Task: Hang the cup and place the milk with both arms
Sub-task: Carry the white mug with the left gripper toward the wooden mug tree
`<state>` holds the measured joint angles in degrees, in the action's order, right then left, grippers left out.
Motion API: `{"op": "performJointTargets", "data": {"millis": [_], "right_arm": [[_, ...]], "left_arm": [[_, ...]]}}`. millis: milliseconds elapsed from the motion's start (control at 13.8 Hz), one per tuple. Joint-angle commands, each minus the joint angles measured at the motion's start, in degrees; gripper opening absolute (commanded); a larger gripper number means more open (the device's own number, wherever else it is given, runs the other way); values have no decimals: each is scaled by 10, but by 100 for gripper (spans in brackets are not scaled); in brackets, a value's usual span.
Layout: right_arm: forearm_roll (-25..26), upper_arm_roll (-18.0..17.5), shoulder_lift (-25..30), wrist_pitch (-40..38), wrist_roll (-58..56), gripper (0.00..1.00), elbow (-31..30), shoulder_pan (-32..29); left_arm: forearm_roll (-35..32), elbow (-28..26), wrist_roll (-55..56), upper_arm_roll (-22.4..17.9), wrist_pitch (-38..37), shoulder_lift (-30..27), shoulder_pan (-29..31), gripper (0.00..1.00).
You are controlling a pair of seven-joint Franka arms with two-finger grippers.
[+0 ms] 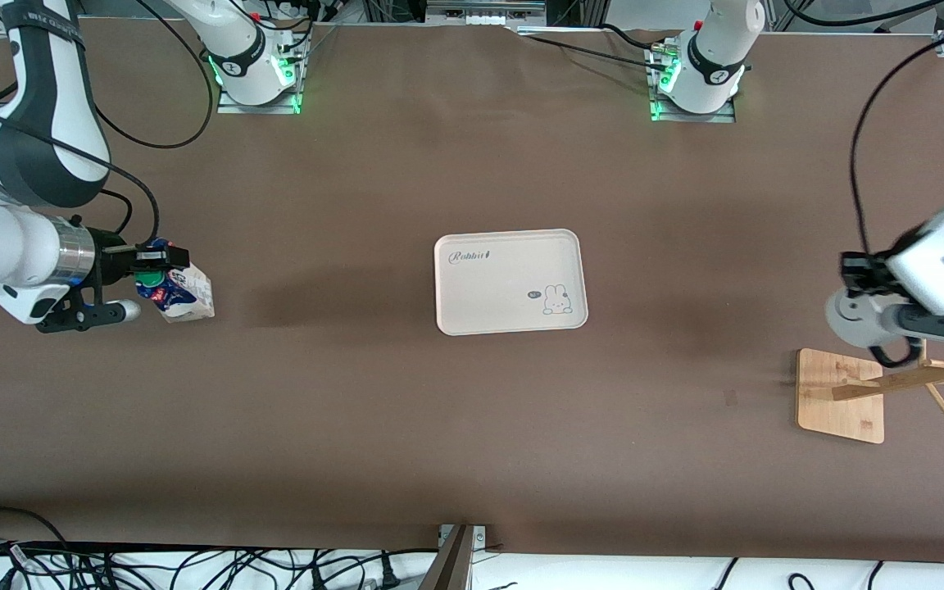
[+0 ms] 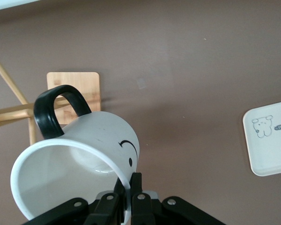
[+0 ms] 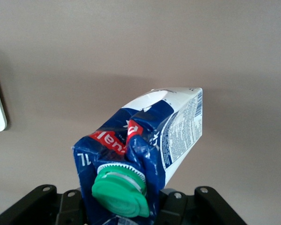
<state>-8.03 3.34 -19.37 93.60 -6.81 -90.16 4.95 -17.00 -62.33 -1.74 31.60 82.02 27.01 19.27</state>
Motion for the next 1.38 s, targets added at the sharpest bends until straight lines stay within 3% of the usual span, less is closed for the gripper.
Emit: {"op": "performJointTargets", "data": {"millis": [0,145,945,1164,1309], "right_arm": [[-42,-23,5,46,9,0,-52,-15],[-45,-26,5,81,8,0,-83,-15],[-35,-32,-34,109,9,0,-110,-17],[-36,-32,-39,113,8,0,-114,-17],[-39,-32,-37,110,8,100,-113,-17]], "left_arm": [[47,14,-47,6,22,21,24,0],[103,13,-75,6,28,34,57,0],[108,5,-100,4,38,40,108,0],[142,4,-102,4,37,45,134,0],[144,4,-102,4,37,49,145,0]]}}
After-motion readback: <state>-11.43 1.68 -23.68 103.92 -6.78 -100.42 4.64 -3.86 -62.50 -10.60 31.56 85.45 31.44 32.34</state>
